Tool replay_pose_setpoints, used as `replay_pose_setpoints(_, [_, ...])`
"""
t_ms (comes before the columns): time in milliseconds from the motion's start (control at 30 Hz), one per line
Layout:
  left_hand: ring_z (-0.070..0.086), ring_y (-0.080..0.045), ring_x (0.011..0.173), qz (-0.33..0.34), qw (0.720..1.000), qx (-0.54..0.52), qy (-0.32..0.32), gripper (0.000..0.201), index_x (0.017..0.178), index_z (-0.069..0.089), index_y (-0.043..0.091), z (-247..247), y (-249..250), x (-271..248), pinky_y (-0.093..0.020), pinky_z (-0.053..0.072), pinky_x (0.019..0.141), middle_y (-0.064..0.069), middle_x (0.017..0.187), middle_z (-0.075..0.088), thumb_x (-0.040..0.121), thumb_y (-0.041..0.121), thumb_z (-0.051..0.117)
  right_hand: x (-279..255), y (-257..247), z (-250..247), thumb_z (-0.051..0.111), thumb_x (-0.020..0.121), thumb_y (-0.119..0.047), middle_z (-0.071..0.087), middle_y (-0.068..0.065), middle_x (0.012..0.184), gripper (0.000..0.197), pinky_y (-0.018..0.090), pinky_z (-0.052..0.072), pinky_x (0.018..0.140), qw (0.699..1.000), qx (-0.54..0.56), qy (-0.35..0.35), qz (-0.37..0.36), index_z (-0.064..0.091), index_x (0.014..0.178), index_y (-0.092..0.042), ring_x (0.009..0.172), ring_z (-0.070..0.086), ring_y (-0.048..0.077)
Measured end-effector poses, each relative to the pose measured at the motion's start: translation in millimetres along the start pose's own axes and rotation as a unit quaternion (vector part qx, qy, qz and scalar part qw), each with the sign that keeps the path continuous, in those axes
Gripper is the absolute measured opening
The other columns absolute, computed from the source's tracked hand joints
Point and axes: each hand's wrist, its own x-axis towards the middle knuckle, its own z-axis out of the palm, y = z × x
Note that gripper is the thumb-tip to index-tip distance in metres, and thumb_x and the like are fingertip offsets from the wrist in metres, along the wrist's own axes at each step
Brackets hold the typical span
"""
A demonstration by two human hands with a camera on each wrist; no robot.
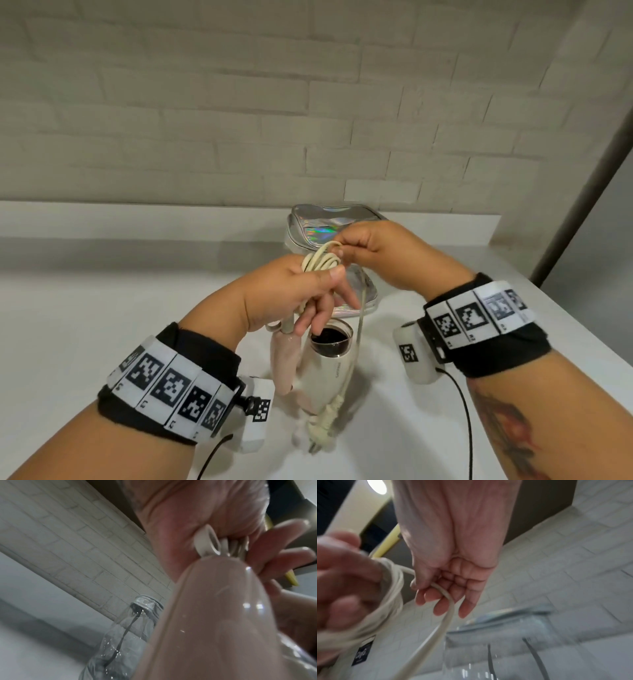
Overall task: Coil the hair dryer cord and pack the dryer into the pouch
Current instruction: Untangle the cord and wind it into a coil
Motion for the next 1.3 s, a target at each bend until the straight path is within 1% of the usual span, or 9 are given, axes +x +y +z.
replay_pose_setpoints(100, [0.048,-0.011,0.037,0.033,0.999,-0.036,0.018,0.045,0.119,0.068,0.02,0,-4,2,-0.046,0.045,0.102,-0.007,0.057,0.066,0.096,0.04,0.034,1,5,26,0.058,0.084,-0.031,0.067,0.019,0.078,0.021,0.03,0.05,0.06,0.982,0.176,0.011,0.07,0.071,0.092,-0.017,0.07,0.058,0.028])
replay_pose_setpoints(200, [0.066,-0.015,0.057,0.055,0.995,-0.05,0.071,0.04,0.123,0.061,0.043,2,-5,3,-0.04,0.049,0.092,-0.005,0.082,0.077,0.093,0.046,0.035,-6,2,42,0.051,0.091,-0.002,0.07,0.002,0.074,0.024,0.006,0.041,0.057,0.975,0.202,0.022,0.093,0.067,0.107,-0.008,0.072,0.065,0.007])
replay_pose_setpoints(333, [0.061,-0.011,0.119,0.095,0.977,-0.129,0.143,0.041,0.127,0.05,0.049,1,-12,8,-0.035,0.032,0.112,0.004,0.129,0.065,0.086,0.055,0.044,-9,7,61,0.044,0.097,-0.019,0.067,0.009,0.117,0.03,0.031,0.048,0.09,0.997,-0.052,-0.028,0.054,0.06,0.121,-0.013,0.109,0.062,0.024])
replay_pose_setpoints(433, [0.052,-0.004,0.127,0.087,0.962,-0.156,0.207,0.037,0.114,0.056,0.056,-3,-17,14,-0.033,0.023,0.118,0.008,0.146,0.05,0.078,0.061,0.054,-10,1,69,0.045,0.096,-0.024,0.067,0.013,0.101,0.024,0.035,0.045,0.075,0.984,-0.171,-0.048,0.005,0.06,0.112,-0.015,0.094,0.062,0.033])
replay_pose_setpoints(500, [0.053,0.003,0.124,0.064,0.964,-0.12,0.227,0.058,0.133,0.044,0.046,-7,-19,18,-0.007,0.033,0.101,0.01,0.151,0.043,0.078,0.061,0.054,-14,-7,60,0.049,0.092,-0.023,0.062,0.005,0.087,0.019,0.033,0.04,0.061,0.973,-0.22,-0.025,-0.056,0.064,0.1,-0.016,0.085,0.061,0.031])
replay_pose_setpoints(633, [0.062,0.02,0.078,0.019,0.975,0.002,0.222,0.043,0.131,0.052,0.013,-8,-8,16,0.005,0.038,0.065,0.021,0.099,0.068,0.098,0.037,0.04,-21,-23,30,0.057,0.078,-0.017,0.063,-0.002,0.076,0.015,0.022,0.037,0.052,0.963,-0.223,0.093,-0.123,0.07,0.083,-0.024,0.072,0.062,0.023])
replay_pose_setpoints(766, [0.063,-0.013,0.052,-0.035,0.995,0.028,0.09,0.066,0.094,0.067,0.006,-12,3,9,-0.022,0.049,0.064,-0.005,0.061,0.067,0.09,0.064,0.035,-21,-27,20,0.052,0.077,-0.014,0.058,0.001,0.09,0.021,0.037,0.048,0.057,0.96,-0.175,0.185,-0.115,0.059,0.096,-0.02,0.077,0.059,0.024])
replay_pose_setpoints(1000, [0.051,-0.01,0.034,-0.048,0.994,-0.02,-0.094,0.008,0.077,0.069,0.004,-11,7,6,-0.018,0.045,0.043,-0.002,0.045,0.059,0.073,0.011,0.068,-15,-23,24,0.044,0.097,-0.015,0.067,-0.01,0.108,0.042,0.031,0.048,0.096,0.99,0.127,0.048,-0.027,0.046,0.13,-0.041,0.106,0.061,0.006])
replay_pose_setpoints(1300, [0.06,-0.014,0.071,0.03,0.986,0.017,0.165,0.013,0.094,0.064,0.003,-12,-9,16,-0.032,0.049,0.074,-0.007,0.081,0.066,0.085,0.011,0.067,-12,-11,21,0.045,0.095,-0.032,0.067,-0.009,0.083,0.015,0.035,0.05,0.075,0.972,0.169,0.145,0.08,0.059,0.093,-0.028,0.077,0.061,0.011])
